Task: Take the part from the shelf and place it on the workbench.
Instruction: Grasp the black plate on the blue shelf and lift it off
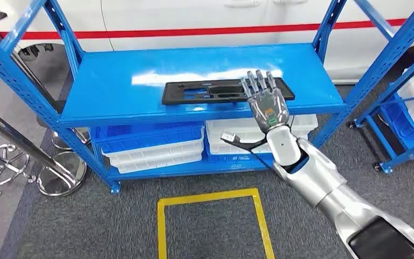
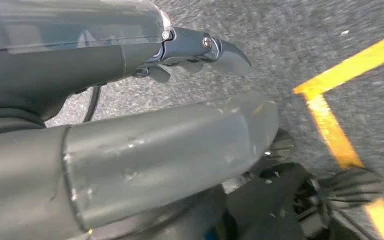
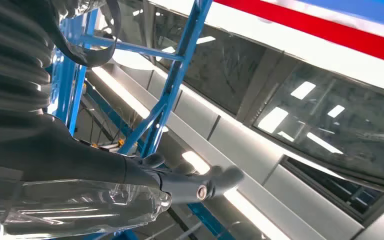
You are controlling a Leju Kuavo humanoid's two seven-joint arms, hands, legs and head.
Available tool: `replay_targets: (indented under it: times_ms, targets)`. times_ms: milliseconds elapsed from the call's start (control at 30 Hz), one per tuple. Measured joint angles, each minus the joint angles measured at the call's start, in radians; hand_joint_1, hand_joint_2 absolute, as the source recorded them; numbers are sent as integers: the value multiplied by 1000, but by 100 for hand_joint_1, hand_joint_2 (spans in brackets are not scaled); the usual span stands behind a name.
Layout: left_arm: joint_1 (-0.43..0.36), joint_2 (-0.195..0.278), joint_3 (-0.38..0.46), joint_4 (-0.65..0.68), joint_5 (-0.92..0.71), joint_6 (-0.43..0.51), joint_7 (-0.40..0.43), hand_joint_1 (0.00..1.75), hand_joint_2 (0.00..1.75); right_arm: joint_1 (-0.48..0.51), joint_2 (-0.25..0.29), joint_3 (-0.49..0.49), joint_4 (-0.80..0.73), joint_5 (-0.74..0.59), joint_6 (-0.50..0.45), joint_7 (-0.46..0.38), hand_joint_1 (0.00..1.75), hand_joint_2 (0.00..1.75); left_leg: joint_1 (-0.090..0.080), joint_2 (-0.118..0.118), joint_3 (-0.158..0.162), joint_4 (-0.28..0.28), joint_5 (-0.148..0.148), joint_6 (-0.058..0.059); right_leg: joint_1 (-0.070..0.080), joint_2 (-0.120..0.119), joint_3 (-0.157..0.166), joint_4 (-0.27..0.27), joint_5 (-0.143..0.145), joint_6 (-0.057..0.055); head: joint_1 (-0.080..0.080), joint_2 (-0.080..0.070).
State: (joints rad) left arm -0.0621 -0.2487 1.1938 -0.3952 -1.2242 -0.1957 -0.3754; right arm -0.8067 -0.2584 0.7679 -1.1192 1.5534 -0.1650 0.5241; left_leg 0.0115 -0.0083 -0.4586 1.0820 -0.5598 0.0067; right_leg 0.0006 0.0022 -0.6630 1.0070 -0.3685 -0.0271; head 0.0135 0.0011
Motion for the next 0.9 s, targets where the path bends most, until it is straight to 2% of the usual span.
replay_targets:
  times_ms: [67,133,167,200,233,300,333,367,467,533,567,633,667,700,733,800,833,867,900]
  targets:
    - [-1,0,3,0,2,0,0,0,0,2,-1,0,-1,0,1,0,0,175,0,0,-50,71,-24,-2,0,-1,9,-2,-8,-3,0,0]
    - [-1,0,8,0,4,0,0,0,0,7,-1,1,-2,0,3,0,0,175,0,0,-136,174,-85,-6,1,-1,30,-4,-27,-7,0,0]
    - [0,0,10,0,5,0,1,0,0,11,-1,2,-3,0,3,0,0,175,0,1,-164,192,-108,-6,1,0,42,-3,-37,-7,0,0]
    - [1,0,10,0,6,-1,1,0,0,13,-1,5,-3,0,4,1,0,175,0,1,-180,181,-108,-7,2,1,54,-3,-46,-7,0,0]
    - [2,0,11,0,7,-1,0,0,0,15,-1,10,-2,0,4,2,0,175,0,1,-183,142,-75,-6,3,1,68,-3,-56,-6,0,0]
    - [2,0,12,0,9,-2,0,0,0,19,3,24,-1,0,6,4,0,175,-3,1,-167,19,46,2,5,2,93,0,-75,-3,0,0]
    - [1,0,14,0,10,-2,0,0,0,22,7,35,2,0,8,8,0,175,-6,1,-160,-29,90,8,6,4,99,1,-82,1,0,0]
    - [0,1,15,0,10,-2,0,0,0,26,10,45,6,0,10,12,0,175,-9,1,-156,-58,119,15,6,5,100,3,-87,6,0,0]
    - [0,1,17,0,11,-2,0,0,0,43,22,73,18,0,10,25,0,175,-10,1,-149,-75,141,30,6,7,101,5,-98,22,0,0]
    - [-2,0,17,0,13,-4,0,0,0,49,26,85,24,0,9,30,0,175,-3,1,-143,-84,148,40,5,5,87,42,-126,31,0,0]
    - [-3,0,17,0,15,-4,0,0,0,51,28,90,28,0,9,36,0,175,-1,2,-141,-87,149,43,1,4,63,91,-154,36,0,0]
    - [-5,0,17,0,18,-5,0,0,0,61,32,98,39,0,12,46,0,175,-1,1,-140,-88,146,46,-7,3,-7,224,-211,47,0,0]
    - [-5,0,17,0,19,-5,0,0,0,68,35,102,46,0,16,50,0,175,-1,1,-140,-88,145,46,-11,3,-36,271,-221,51,0,0]
    - [-5,0,17,0,19,-5,0,0,0,75,39,105,52,0,21,52,0,175,0,0,-138,-87,143,44,-16,3,-49,283,-211,55,0,0]
    - [-5,0,17,0,19,-5,0,0,0,79,43,107,58,0,25,52,0,175,0,-1,-137,-85,140,42,-20,2,-43,257,-182,57,0,0]
    - [-6,0,17,0,19,-5,-1,0,0,81,50,109,67,0,28,53,0,175,2,-2,-133,-80,133,34,-26,0,13,125,-108,60,0,0]
    - [-7,0,17,0,20,-6,-4,0,0,81,54,110,71,0,28,53,0,175,1,-3,-132,-77,129,28,-26,0,40,66,-85,59,0,0]
    - [-8,1,17,0,21,-8,-8,0,0,81,57,110,75,0,27,53,0,175,0,-3,-132,-75,126,22,-23,0,57,28,-74,56,0,0]
    - [-9,1,17,0,21,-10,-12,0,0,82,60,111,80,0,26,53,0,175,-1,-4,-132,-74,124,15,-20,1,63,15,-74,52,0,0]
